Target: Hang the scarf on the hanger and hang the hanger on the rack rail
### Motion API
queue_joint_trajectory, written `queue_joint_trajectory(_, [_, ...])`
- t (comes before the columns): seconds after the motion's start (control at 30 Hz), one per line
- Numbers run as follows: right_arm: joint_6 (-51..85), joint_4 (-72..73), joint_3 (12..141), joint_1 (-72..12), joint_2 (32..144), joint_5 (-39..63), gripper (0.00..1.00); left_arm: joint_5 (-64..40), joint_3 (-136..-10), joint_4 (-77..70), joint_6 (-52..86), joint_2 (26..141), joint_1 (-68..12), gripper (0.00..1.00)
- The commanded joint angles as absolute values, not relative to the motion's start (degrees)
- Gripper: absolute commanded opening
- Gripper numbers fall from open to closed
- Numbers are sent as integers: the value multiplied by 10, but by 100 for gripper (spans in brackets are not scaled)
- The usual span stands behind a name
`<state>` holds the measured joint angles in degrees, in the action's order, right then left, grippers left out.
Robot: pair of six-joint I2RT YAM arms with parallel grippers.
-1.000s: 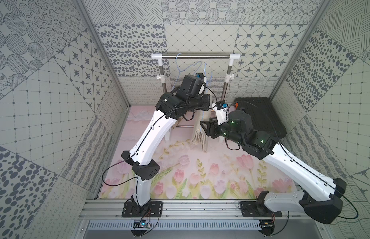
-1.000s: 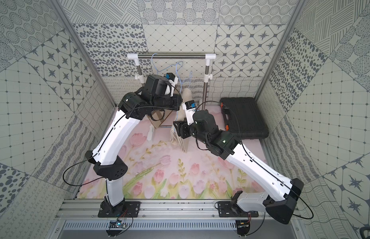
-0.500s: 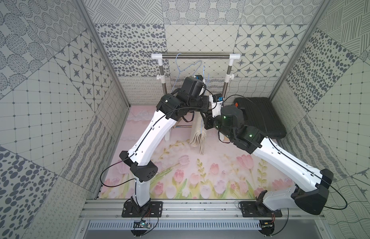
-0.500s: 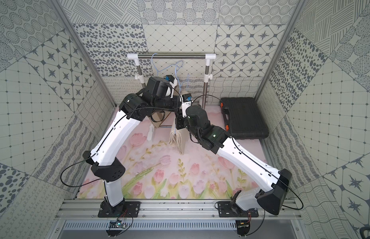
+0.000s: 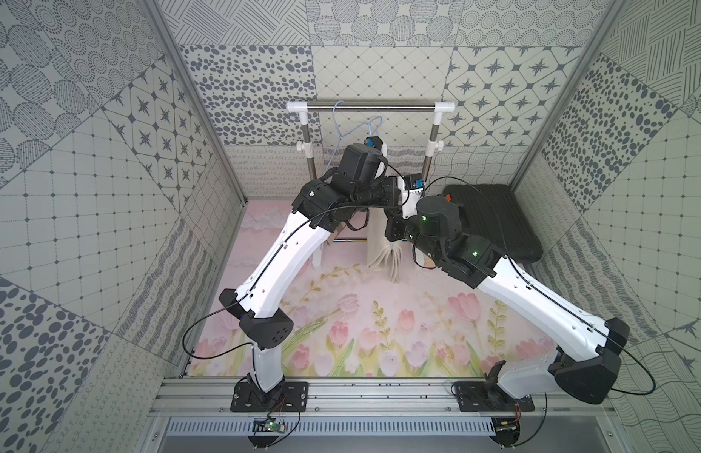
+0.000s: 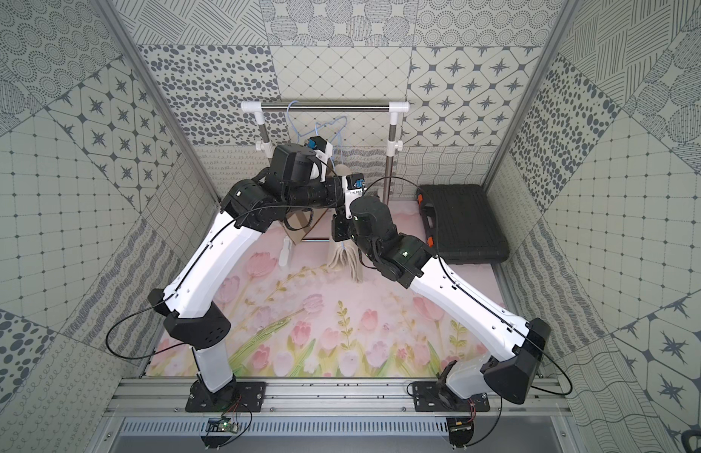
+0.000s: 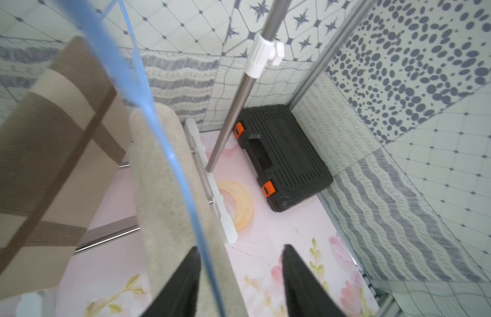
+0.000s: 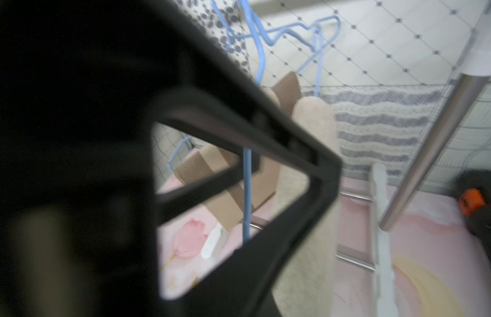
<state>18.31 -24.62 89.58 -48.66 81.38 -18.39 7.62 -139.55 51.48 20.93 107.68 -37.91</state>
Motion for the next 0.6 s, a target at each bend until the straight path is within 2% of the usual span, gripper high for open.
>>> queue_joint_trajectory(0.0, [179,-270,929,-482,818,-166,0,41,-1353,402,181,1045,-366,96])
queue_joint_trajectory(0.17, [192,-310,958,-456,814,-133,0,-1,-1271,336,203,987,-313,99])
queue_joint_trajectory(0.27, [201,-332,985,-439,811,-96,0,-32,-1149,242,240,920,-276,99])
queue_joint_trajectory(0.37, [214,-348,1001,-420,802,-81,0,-88,-1000,117,334,847,-223,99])
queue_joint_trajectory(0.57, [242,-340,998,-374,775,-22,0,-157,-815,-25,461,779,-214,99])
